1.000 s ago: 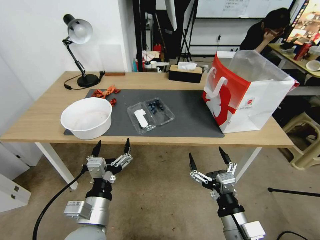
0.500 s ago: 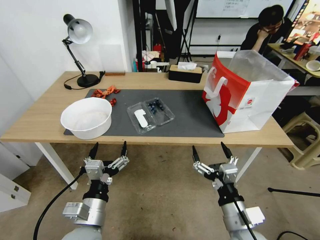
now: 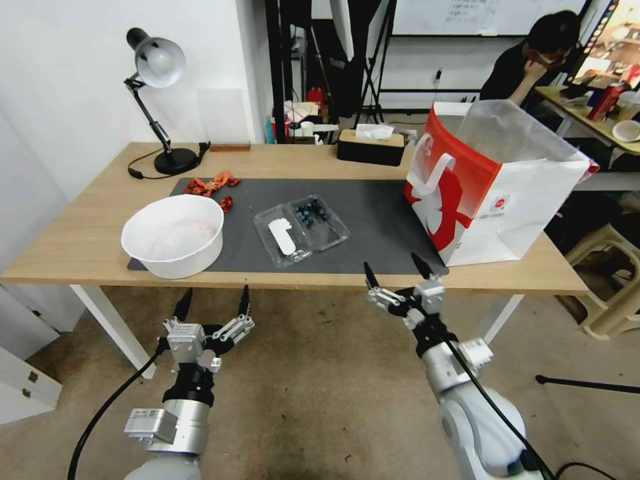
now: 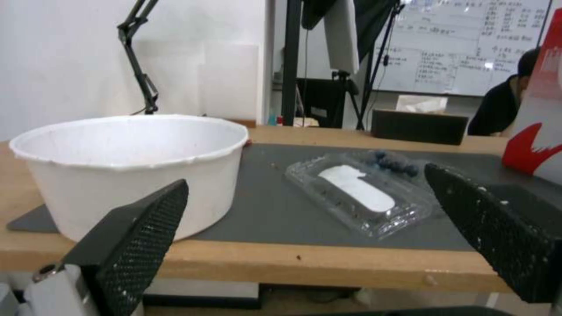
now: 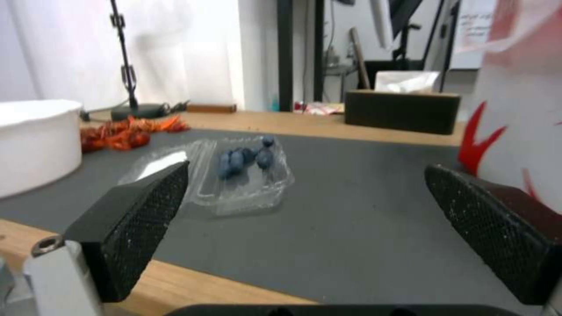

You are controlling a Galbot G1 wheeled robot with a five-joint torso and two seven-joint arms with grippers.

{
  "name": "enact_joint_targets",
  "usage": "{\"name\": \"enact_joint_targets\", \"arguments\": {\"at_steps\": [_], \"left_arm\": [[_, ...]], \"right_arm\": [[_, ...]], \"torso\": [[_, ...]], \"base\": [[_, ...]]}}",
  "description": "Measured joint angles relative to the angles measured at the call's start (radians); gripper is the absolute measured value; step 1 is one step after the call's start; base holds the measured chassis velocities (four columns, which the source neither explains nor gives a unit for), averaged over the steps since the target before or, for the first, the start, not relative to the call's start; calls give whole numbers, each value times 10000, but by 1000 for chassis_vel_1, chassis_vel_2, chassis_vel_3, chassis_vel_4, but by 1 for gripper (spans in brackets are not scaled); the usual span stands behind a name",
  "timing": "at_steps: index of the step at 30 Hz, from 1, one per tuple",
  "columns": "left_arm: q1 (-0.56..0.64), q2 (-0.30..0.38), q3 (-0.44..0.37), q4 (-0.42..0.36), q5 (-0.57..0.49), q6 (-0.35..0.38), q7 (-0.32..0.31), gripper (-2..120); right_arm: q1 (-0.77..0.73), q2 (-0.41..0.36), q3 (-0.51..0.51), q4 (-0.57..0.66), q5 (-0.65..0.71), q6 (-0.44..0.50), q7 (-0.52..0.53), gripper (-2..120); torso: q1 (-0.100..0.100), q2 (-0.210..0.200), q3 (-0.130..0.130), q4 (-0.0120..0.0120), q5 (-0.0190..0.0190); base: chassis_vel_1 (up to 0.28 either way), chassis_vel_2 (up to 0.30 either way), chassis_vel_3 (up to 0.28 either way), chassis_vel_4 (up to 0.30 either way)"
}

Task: Close the takeout container lid, then place the container into the takeout bag.

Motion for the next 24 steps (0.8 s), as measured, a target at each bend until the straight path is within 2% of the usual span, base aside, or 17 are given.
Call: {"name": "enact_joint_targets", "arguments": {"at_steps": [7,14,18,21,22,24], "left_arm": [[67,-162,-106,70,69,-84,89,100],[36,-215,-209,152,66,-103,100,100],[29,-263,-223,195,65,-115,96,100],[17,-329,-264,294,65,-173,67,100],[17,-329,-264,294,65,-173,67,100],[18,-342,-285,351,61,-218,35,100]], "right_arm": [[1876,-1038,-656,-797,888,-1132,423,100],[4346,-1975,-1959,-2137,2161,-2957,1298,100],[5042,-2069,-2340,-2549,2553,-3527,1452,100],[6280,-2115,-3000,-3109,3011,-4621,1722,100],[6280,-2115,-3000,-3109,3011,-4621,1722,100],[6834,-2094,-3288,-3325,3166,-5232,1779,100]], "torso": [[1,0,0,2,0],[1,0,1,-1,-2],[1,-1,1,2,0],[2,-1,0,2,-3],[2,-1,0,2,-3],[2,-1,0,2,-4]], "base": [[0,0,0,0],[0,0,0,0],[0,0,0,0],[0,0,0,0],[0,0,0,0],[0,0,0,0]]}}
